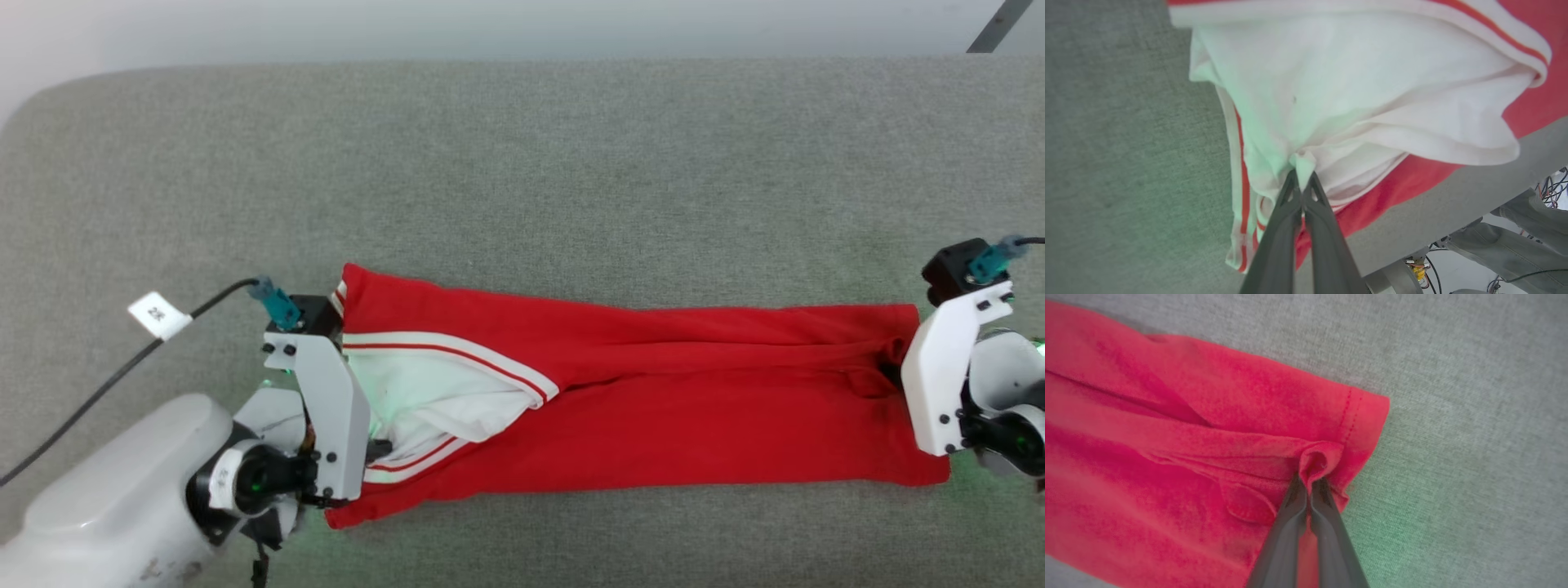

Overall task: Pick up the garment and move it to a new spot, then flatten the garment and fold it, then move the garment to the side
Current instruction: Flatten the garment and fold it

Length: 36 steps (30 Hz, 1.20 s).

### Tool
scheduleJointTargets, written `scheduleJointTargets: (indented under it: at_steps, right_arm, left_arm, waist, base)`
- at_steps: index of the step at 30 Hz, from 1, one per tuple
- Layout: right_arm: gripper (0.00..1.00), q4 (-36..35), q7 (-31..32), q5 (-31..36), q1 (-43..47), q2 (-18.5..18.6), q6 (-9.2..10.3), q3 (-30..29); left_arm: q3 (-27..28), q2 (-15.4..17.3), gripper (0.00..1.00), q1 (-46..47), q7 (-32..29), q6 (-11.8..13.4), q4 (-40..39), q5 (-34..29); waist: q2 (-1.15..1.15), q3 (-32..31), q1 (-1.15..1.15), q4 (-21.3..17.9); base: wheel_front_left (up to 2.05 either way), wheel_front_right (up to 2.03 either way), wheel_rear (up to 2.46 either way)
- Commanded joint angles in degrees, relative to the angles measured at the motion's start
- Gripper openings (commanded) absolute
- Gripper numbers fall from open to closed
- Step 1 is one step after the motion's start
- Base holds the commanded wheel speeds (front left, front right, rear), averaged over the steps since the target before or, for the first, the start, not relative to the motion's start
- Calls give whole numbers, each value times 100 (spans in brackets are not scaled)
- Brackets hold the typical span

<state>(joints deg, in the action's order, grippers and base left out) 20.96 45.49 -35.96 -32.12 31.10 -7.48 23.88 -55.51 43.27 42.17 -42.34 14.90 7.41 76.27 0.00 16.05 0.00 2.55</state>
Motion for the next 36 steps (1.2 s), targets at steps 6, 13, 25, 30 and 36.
scheduleJointTargets:
  at_steps: [6,13,25,30,36]
  right_arm:
    - [26,440,-50,-101,-1,-255,-4,381]
    - [100,442,92,-259,-200,-148,-2,386]
    - [100,-200,-256,-355,217,-121,0,-383]
    - [100,-154,-611,-114,693,-218,0,-1042]
    - [100,149,-541,83,1016,-366,0,-1662]
  left_arm:
    - [-31,-264,13,80,191,-333,584,-78]
    - [18,-164,100,232,291,-448,673,-206]
    - [375,331,100,-244,1568,-428,-255,-569]
    - [754,488,100,-839,2980,-350,-658,-781]
    - [1103,582,100,-1597,4494,-254,-952,-1028]
  waist:
    - [0,-120,0,11]
    - [0,-463,0,25]
    - [0,-1129,0,98]
    - [0,-1297,0,180]
    - [0,-1352,0,420]
  base:
    - [0,0,0]
    - [0,0,0]
    - [0,0,0]
    - [0,0,0]
    - [0,0,0]
